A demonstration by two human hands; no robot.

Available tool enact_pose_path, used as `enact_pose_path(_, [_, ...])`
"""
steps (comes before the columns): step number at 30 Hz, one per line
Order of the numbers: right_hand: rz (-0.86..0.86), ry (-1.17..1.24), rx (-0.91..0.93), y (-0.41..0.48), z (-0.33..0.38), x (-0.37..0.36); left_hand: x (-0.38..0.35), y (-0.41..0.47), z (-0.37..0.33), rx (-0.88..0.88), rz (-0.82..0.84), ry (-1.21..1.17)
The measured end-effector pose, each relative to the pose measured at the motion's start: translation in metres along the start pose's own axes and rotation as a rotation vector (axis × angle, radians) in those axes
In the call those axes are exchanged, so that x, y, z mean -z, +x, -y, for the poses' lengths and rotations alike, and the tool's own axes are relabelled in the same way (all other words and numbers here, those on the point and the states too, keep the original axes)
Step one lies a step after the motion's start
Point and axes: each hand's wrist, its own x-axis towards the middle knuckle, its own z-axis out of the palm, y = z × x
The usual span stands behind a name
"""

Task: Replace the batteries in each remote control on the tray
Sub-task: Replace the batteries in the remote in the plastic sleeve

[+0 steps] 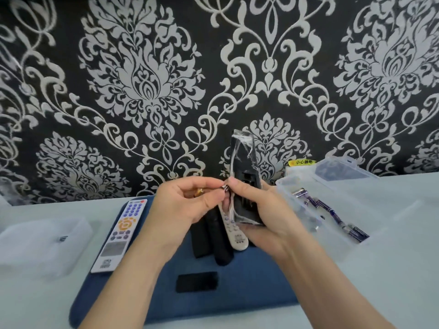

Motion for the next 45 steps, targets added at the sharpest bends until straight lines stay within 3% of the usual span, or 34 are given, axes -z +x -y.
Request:
enact_pose_path(4, [-0.101, -0.032, -0.047, 0.013, -0.014, -0.008, 0.018, -0.001, 0.002, -0.01, -0.119, -0.061])
enact_pose_path(7, [-0.156, -0.141, -0.078, 0.017, -0.017, -0.003, 0.021, -0.004, -0.005, -0.143, -0.152, 0.18])
enact_pose_path(11, [-0.229, -0.274, 0.005, 0.017, -0.022, 0.002, 0.009, -0.013, -0.01, -0.371, -0.152, 0.588])
enact_pose_path(14, [-0.306, -0.384, 0.068, 0.02, -0.023, 0.0, 0.003, -0.014, -0.003, -0.531, -0.12, 0.764])
enact_pose_path(19, [-0.333, -0.455, 0.169, 0.019, -0.025, 0.002, -0.001, -0.014, 0.006, -0.57, -0.015, 0.923])
enact_pose_path(24, [-0.33, -0.502, 0.212, 0.014, -0.023, -0.005, -0.009, -0.014, 0.011, -0.609, -0.044, 1.009])
enact_pose_path(35, [-0.291, -0.469, 0.213, 0.015, -0.025, -0.002, -0.009, -0.009, 0.012, -0.295, -0.11, 0.548])
enact_pose_path(45, [-0.212, -0.591, 0.217, 0.006, -0.026, -0.013, -0.005, -0.004, 0.02, -0.024, -0.103, 0.083])
